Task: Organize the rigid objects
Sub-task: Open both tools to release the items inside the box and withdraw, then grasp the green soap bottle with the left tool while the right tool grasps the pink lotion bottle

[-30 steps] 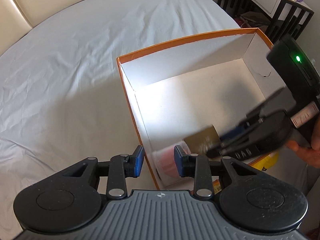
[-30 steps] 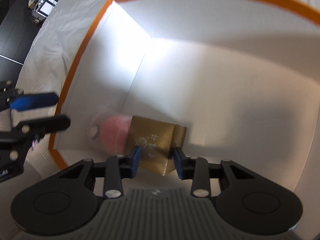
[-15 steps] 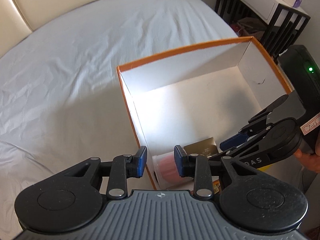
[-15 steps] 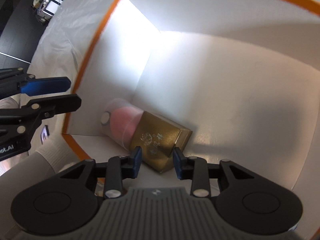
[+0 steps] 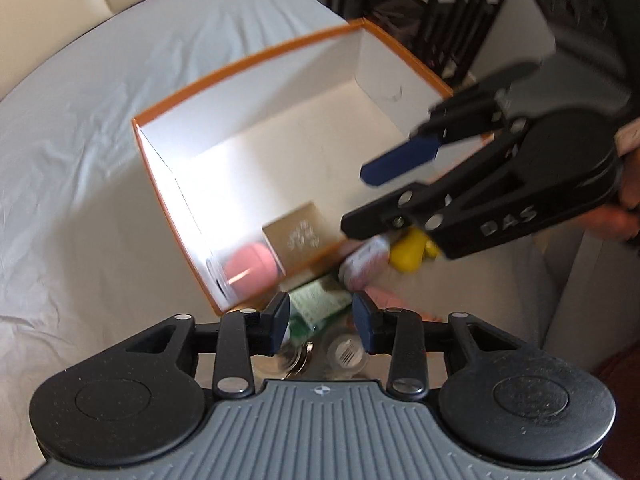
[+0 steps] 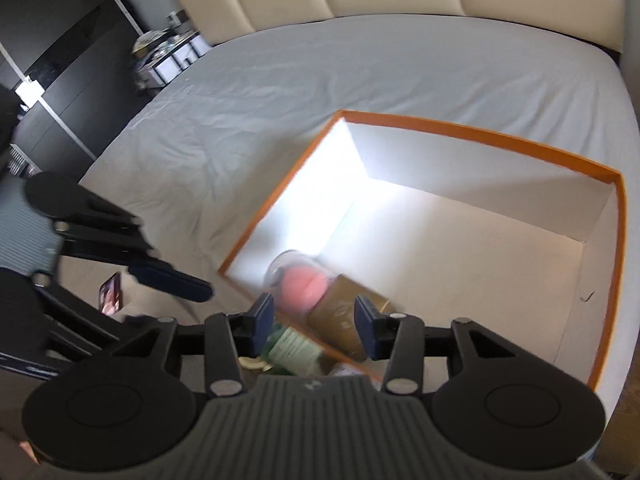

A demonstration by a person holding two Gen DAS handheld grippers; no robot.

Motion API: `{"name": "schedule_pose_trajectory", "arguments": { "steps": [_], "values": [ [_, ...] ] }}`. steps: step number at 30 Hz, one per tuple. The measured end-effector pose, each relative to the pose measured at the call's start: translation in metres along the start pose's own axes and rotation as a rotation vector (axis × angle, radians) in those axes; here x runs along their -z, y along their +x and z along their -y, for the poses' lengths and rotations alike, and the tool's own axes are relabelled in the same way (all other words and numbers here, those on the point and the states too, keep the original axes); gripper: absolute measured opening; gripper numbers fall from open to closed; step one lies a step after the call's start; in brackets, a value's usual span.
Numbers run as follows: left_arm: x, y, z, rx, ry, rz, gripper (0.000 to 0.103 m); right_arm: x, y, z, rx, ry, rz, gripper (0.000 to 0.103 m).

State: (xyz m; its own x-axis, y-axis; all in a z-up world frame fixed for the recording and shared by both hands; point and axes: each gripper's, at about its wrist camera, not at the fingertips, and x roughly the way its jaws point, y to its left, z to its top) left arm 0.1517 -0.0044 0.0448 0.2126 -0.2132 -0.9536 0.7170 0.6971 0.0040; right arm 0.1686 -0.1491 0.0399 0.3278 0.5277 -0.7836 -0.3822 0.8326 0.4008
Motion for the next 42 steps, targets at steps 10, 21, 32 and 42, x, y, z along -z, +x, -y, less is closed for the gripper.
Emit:
{"name": "schedule_pose_trajectory", "arguments": {
  "steps": [10,21,32,42],
  "values": [
    [0.034,0.036,0.029,-0.133,0.36,0.037,0.071,0.054,0.021,-0.029,0.088,-0.106,-0.08,0.043],
    [0.035,0.082,0.015,-0.157,0.341,-0.086,0.062,0.082,0.093,-0.014,0.086,-0.09,-0.369,0.045],
    [0.033,0.073,0.018,-0.02,0.287,-0.18,0.018,0.081,0.092,-0.003,0.097,-0.033,-0.421,0.043],
    [0.027,0.069,0.022,0.07,0.189,-0.163,0.025,0.092,0.074,0.016,0.149,0.053,-0.424,0.042]
  ]
}}
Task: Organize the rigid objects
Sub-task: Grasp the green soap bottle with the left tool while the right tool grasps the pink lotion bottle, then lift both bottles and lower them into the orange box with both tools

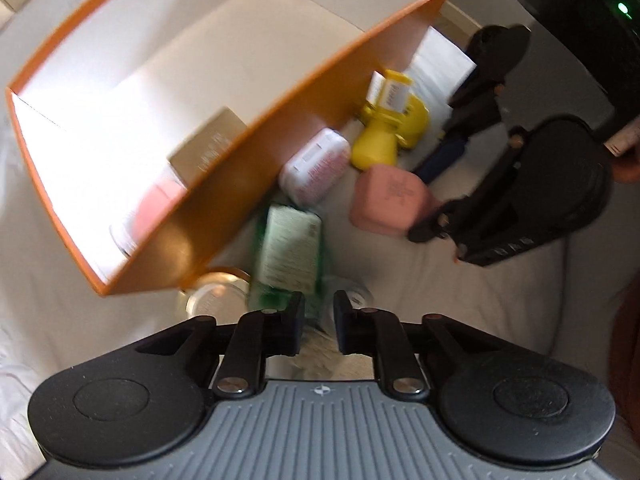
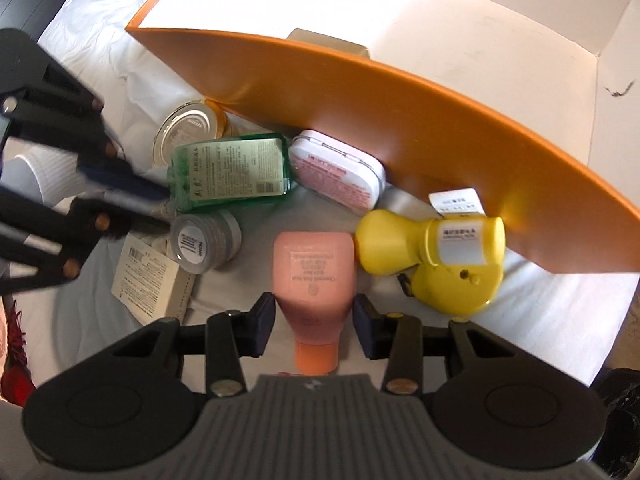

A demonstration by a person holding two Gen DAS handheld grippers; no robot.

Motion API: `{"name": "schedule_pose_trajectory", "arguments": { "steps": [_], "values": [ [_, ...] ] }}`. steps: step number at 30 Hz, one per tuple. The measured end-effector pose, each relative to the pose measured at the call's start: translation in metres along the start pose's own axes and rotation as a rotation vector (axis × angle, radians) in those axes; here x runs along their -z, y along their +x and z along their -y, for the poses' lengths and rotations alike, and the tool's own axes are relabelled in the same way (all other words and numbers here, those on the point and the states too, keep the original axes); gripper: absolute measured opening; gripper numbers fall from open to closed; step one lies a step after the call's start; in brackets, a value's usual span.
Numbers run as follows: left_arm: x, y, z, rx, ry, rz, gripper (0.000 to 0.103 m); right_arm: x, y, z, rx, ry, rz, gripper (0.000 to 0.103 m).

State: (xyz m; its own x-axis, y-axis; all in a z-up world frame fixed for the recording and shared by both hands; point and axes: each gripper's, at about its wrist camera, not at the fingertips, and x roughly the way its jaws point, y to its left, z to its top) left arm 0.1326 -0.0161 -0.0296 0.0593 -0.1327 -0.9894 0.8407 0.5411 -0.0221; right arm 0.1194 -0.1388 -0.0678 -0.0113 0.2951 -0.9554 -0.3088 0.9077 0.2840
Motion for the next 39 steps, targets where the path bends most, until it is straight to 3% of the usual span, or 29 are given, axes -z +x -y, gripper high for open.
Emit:
{"name": "schedule_pose_trajectory", "arguments": {
  "steps": [2,4,5,12,17,19,24,31,39],
  "values": [
    [-0.005,-0.005,0.001,-0.045,0.001,0.036,0.051,0.0,-0.004,0.0,0.001,0.009,0.018,0.04],
    [-0.009,-0.006,0.004,-0.081,0.013,0.051,0.064,-0.001,-0.011,0.001,-0.002,0.012,0.039,0.04],
    [-0.013,-0.005,0.007,-0.091,0.022,0.042,0.065,-0.003,-0.013,0.001,0.002,0.01,0.053,0.04],
    [-0.03,0.036,0.034,-0.18,0.157,-0.078,0.067,-0.012,-0.011,0.004,-0.001,0.021,0.028,0.045],
    [-0.035,0.046,0.035,-0.192,0.171,-0.101,0.063,-0.006,-0.01,0.003,0.005,-0.008,-0.002,0.047],
    [-0.035,0.048,0.033,-0.199,0.17,-0.103,0.056,-0.004,-0.005,0.003,0.008,-0.011,-0.016,0.047],
    [-0.036,0.052,0.026,-0.194,0.152,-0.099,0.056,-0.009,0.002,0.004,0.003,-0.02,-0.036,0.045],
    [-0.031,0.055,0.03,-0.258,0.207,-0.101,0.051,-0.008,0.002,0.005,0.003,-0.01,-0.029,0.045],
    [-0.027,0.02,0.024,-0.207,0.106,-0.046,0.051,0.005,-0.009,0.0,0.019,-0.013,-0.007,0.044]
  ]
}}
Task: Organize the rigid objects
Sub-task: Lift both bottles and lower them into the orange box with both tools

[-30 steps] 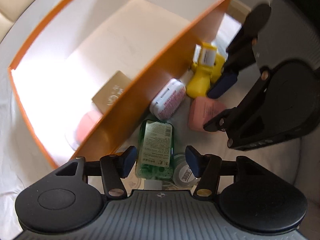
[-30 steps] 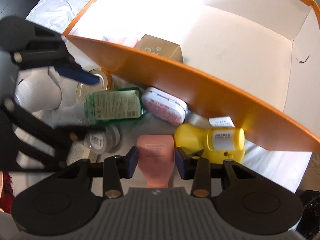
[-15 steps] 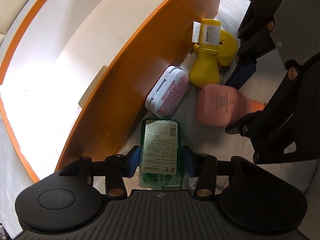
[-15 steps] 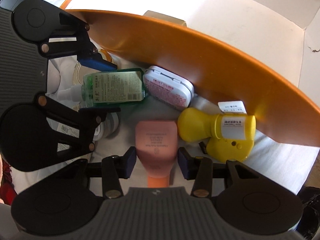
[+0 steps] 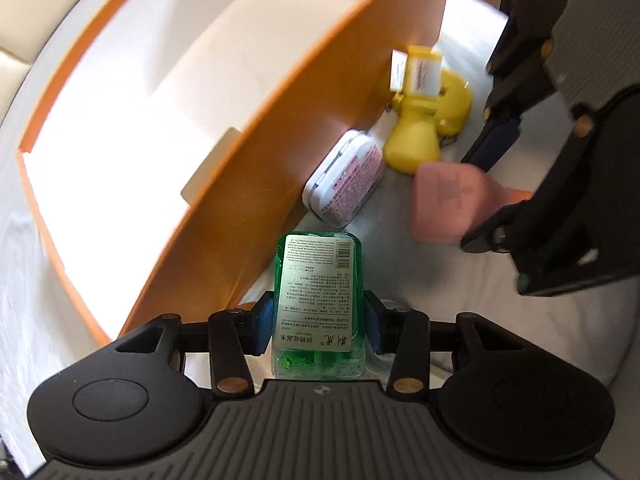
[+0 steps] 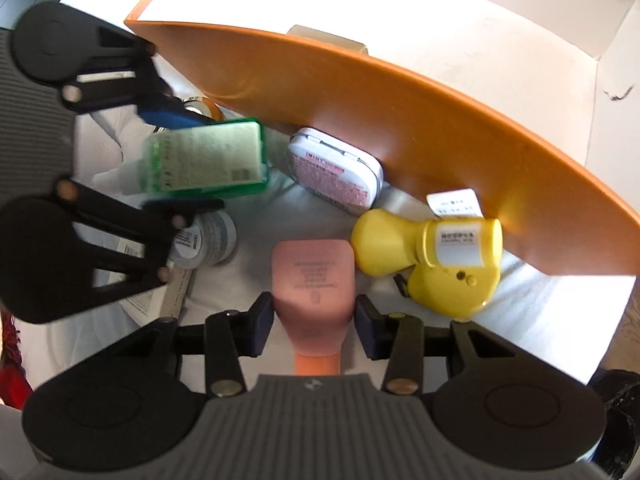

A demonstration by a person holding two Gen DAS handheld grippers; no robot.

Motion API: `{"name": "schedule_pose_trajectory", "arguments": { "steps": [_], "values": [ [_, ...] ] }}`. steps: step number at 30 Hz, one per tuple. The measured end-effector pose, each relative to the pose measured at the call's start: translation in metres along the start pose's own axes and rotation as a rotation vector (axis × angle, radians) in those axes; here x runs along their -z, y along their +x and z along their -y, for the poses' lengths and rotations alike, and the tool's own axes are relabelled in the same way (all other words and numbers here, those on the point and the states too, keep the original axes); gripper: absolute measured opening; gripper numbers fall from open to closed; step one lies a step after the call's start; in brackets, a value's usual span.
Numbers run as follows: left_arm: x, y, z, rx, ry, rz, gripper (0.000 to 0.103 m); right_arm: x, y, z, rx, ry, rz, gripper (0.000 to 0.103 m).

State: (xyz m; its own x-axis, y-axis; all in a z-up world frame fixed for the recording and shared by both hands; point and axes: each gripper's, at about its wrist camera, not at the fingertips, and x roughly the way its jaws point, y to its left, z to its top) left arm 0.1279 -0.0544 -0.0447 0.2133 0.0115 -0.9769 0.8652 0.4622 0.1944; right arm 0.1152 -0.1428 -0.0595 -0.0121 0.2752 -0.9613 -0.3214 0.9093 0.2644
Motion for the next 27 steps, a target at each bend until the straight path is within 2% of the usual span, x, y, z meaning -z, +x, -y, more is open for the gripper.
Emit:
{"name": "schedule_pose_trajectory", "arguments": {
  "steps": [9,16,21,23,27],
  "values": [
    [-0.003,-0.058,0.001,0.114,-0.103,0.072,0.051,0.012,-0.038,-0.01,-0.004,-0.014,0.117,0.044],
    [0.003,-0.103,-0.03,0.181,-0.243,0.182,0.051,0.032,-0.083,0.003,-0.084,0.047,0.238,0.043],
    [0.005,-0.135,-0.053,0.162,-0.344,0.29,0.051,0.038,-0.116,0.014,-0.187,0.108,0.301,0.043],
    [0.005,-0.145,-0.067,0.143,-0.413,0.327,0.051,0.033,-0.136,0.018,-0.211,0.126,0.34,0.043],
    [-0.005,-0.141,-0.098,0.102,-0.581,0.363,0.051,0.012,-0.169,0.029,-0.195,0.152,0.411,0.043]
  ]
}}
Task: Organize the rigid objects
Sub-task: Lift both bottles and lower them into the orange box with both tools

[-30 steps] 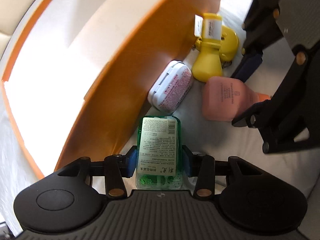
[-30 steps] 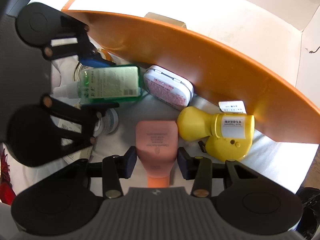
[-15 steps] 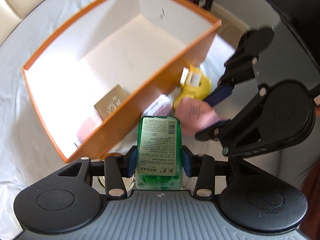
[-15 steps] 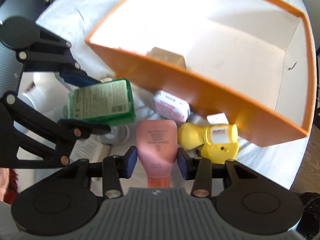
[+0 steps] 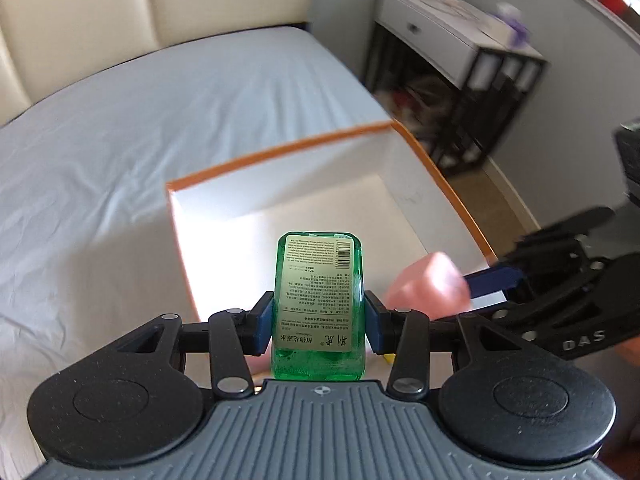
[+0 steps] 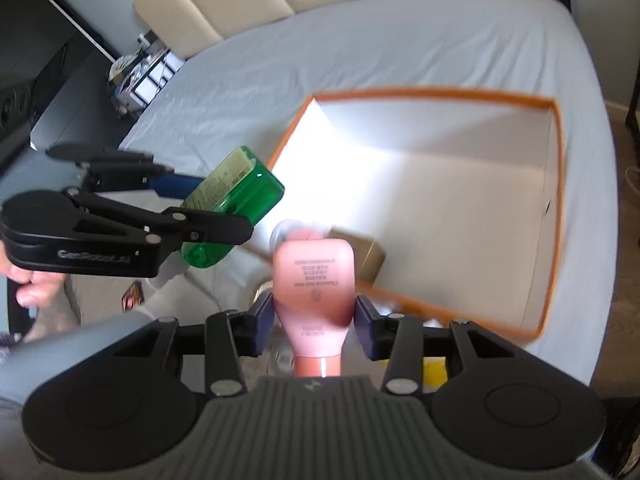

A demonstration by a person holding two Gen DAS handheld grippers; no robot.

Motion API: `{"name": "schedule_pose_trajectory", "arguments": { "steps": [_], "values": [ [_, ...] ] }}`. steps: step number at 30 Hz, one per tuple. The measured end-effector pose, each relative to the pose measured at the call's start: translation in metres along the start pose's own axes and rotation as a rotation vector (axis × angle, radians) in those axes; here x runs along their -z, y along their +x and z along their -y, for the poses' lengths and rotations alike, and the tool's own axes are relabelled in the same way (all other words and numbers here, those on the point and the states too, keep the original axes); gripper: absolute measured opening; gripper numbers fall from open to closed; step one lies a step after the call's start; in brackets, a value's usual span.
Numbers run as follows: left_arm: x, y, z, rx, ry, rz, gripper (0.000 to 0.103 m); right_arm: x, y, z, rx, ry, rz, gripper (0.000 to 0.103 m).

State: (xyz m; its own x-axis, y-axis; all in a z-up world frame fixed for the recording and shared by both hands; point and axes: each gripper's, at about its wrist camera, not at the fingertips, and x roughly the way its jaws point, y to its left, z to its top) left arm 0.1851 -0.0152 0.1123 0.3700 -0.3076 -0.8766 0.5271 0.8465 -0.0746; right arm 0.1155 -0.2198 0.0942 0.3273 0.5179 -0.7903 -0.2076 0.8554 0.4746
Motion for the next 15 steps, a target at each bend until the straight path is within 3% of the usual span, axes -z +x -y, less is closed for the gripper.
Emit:
{"name": "schedule_pose_trajectory", "arguments": {
  "steps": [6,11,15],
  "values": [
    [-0.02,0.059,-0.033,-0.118,-0.138,0.025,0.051,-0.074,0.01,0.017,0.08,0.076,0.047,0.044],
    [-0.033,0.103,-0.055,-0.169,-0.213,-0.027,0.051,-0.121,0.071,0.049,0.136,0.221,0.021,0.043],
    [-0.036,0.136,-0.047,-0.168,-0.146,-0.087,0.051,-0.131,0.116,0.074,0.146,0.285,-0.043,0.043]
  ]
}}
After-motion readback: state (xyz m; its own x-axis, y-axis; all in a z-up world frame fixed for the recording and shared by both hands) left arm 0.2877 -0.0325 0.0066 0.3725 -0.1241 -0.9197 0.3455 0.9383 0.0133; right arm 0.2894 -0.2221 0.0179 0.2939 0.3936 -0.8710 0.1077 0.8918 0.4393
